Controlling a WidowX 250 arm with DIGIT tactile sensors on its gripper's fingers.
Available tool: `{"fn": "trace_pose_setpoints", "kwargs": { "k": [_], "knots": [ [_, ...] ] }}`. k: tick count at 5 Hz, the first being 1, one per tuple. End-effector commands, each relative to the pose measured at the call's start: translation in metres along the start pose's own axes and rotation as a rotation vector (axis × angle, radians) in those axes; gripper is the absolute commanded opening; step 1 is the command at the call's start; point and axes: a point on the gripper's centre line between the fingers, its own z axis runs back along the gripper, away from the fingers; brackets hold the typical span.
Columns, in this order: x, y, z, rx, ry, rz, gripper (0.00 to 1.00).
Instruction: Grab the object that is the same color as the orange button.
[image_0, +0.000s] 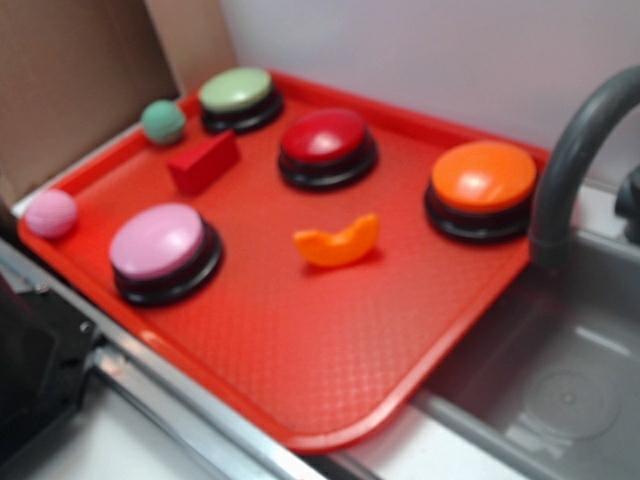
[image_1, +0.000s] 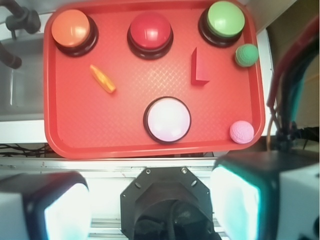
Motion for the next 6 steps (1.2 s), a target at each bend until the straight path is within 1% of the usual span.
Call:
{"fn": "trace_pose_setpoints", "kwargs": {
  "k": [1, 2, 3, 4, 5, 6],
  "knots": [
    [0.052, 0.024, 0.003, 0.003, -0.024, -0.018, 1.0],
    [0.095, 0.018, -0.006, -0.034, -0.028, -0.137, 1.0],
    [0.132, -0.035, -0.032, 0.006, 0.036, -0.393, 1.0],
    [0.132, -0.072, -0.065, 0.018, 0.086, -0.587, 1.0],
    [0.127, -0.086, -0.1, 0.016, 0.13, -0.682, 1.0],
    [0.119, -0.091, -0.132, 0.016, 0.185, -0.724, 1.0]
  ]
}}
